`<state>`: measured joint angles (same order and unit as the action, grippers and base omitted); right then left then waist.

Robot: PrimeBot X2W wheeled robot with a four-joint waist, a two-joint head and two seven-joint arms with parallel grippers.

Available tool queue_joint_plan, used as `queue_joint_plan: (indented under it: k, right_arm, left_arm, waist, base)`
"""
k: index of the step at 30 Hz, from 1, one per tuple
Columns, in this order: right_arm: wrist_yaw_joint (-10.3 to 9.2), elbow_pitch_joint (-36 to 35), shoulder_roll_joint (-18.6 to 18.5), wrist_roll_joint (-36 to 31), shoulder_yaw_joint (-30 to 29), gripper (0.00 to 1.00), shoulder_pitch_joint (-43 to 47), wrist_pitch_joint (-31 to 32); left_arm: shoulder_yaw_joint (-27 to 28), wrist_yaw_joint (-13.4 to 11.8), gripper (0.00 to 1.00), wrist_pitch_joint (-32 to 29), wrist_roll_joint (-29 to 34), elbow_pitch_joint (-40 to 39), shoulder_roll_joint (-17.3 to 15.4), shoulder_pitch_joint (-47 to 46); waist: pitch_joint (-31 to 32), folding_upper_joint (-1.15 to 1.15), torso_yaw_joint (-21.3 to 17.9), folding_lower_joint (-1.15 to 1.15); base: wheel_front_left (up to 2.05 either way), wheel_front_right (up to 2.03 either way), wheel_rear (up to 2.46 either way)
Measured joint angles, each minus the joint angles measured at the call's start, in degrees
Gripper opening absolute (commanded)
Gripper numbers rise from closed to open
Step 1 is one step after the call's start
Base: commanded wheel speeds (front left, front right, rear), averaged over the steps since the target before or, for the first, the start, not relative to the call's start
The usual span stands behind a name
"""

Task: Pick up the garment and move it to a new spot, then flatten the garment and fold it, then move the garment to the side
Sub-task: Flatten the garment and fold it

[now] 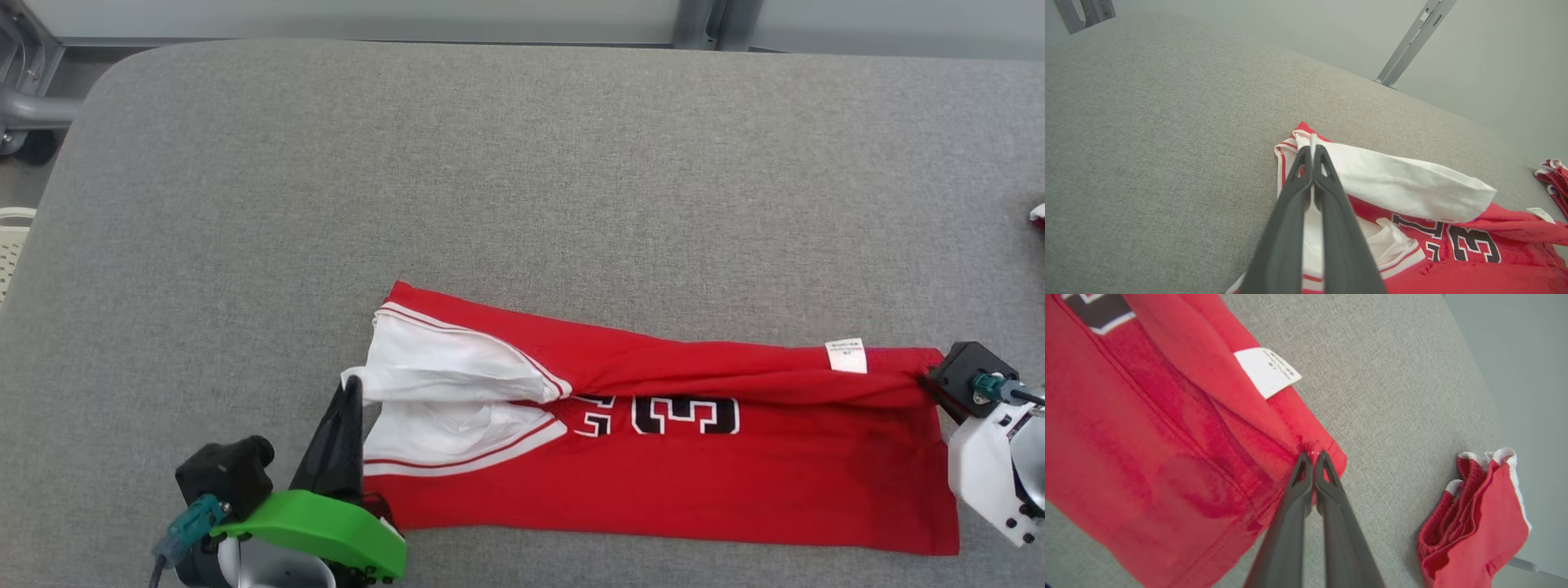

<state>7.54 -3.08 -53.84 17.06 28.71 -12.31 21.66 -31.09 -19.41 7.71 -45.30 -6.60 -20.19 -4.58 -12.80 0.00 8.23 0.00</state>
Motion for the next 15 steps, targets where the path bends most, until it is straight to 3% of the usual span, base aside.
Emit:
queue_joint_plan:
  k: [6, 7, 8, 15]
  right_arm:
    - [0.00, 2.9, 0.1, 0.2, 4.9, 0.00, -1.8, -0.2]
    - [0.00, 3.5, 0.2, 0.4, 5.4, 0.36, -2.1, 0.0]
    - [0.00, 4.0, 0.2, 0.4, 5.7, 1.00, -2.2, 0.0]
    - [0.00, 7.9, 2.5, 1.7, 1.0, 1.00, -2.0, 0.9]
  left_arm:
    - [-2.1, 0.0, 0.00, -0.6, -0.9, 0.2, 1.4, 2.4]
    - [-2.4, 0.0, 0.00, -0.6, -1.0, 0.5, 1.5, 2.9]
    - [-2.6, 0.0, 0.00, -0.5, -1.0, 0.7, 1.6, 3.3]
    - [-3.7, 0.0, 0.00, 0.1, -1.2, 2.0, 1.9, 5.7]
  waist:
    - [-0.1, 0.00, 0.2, 0.00]
    - [0.0, 0.00, 0.4, 0.00]
    - [0.0, 0.00, 0.6, 0.00]
    - [1.2, 0.00, 2.5, 0.00]
  base:
    - [0.00, 0.00, 0.00]
    - [0.00, 0.00, 0.00]
    - [0.00, 0.00, 0.00]
    - [0.00, 0.00, 0.00]
